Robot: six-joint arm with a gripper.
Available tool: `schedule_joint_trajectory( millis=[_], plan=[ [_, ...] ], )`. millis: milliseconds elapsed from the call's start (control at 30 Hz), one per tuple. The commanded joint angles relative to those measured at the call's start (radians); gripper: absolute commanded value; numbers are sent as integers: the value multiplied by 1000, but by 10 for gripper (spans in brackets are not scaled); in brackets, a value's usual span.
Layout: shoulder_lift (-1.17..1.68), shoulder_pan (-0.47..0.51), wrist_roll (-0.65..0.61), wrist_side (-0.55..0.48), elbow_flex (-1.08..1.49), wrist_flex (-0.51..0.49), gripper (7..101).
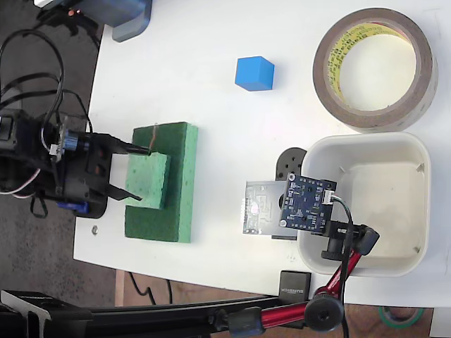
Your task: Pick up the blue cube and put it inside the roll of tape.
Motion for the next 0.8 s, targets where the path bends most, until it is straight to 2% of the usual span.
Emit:
schedule_joint_trajectory(
  millis=[33, 367, 500, 667, 800],
  plan=[
    [-192, -18, 18, 8, -138, -18, 1003],
    [-808, -327, 265, 241, -574, -124, 1003],
    [-986, -431, 367, 291, -698, -143, 1003],
    [-1129, -528, 497, 351, -759, -156, 1003],
    [-1224, -555, 543, 367, -781, -198, 1000]
  ],
)
